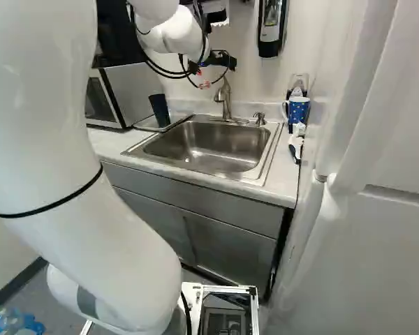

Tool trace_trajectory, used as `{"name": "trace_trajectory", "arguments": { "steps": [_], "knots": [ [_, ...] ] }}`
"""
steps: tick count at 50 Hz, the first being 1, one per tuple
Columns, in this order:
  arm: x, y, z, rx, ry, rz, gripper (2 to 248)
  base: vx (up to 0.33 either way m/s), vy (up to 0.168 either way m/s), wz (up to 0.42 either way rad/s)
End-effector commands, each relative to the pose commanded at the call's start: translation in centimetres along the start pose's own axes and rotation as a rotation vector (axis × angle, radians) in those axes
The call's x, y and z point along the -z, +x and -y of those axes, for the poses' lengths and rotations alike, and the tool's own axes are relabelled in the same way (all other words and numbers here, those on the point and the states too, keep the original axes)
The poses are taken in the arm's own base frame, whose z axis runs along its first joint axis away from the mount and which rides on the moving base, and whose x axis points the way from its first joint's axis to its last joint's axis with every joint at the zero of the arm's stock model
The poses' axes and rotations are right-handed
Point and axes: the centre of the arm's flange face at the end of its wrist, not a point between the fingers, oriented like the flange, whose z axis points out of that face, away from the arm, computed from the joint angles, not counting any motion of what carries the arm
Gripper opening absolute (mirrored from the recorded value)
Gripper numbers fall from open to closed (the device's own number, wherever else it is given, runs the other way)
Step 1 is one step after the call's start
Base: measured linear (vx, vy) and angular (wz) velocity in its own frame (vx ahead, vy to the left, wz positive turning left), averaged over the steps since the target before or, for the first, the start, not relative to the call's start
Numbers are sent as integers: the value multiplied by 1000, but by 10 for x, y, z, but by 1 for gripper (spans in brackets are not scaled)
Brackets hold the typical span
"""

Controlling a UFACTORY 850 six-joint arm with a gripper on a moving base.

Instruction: Rinse the cup and place it in the tray

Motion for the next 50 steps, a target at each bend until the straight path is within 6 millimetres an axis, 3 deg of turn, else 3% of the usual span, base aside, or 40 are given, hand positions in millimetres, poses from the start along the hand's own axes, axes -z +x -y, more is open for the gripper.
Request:
{"name": "trace_trajectory", "arguments": {
  "steps": [16,50],
  "knots": [
    [22,-20,-14,-12,-19,117,247,0,0,0],
    [66,-66,-21,-11,-17,468,247,0,0,0]
  ]
}}
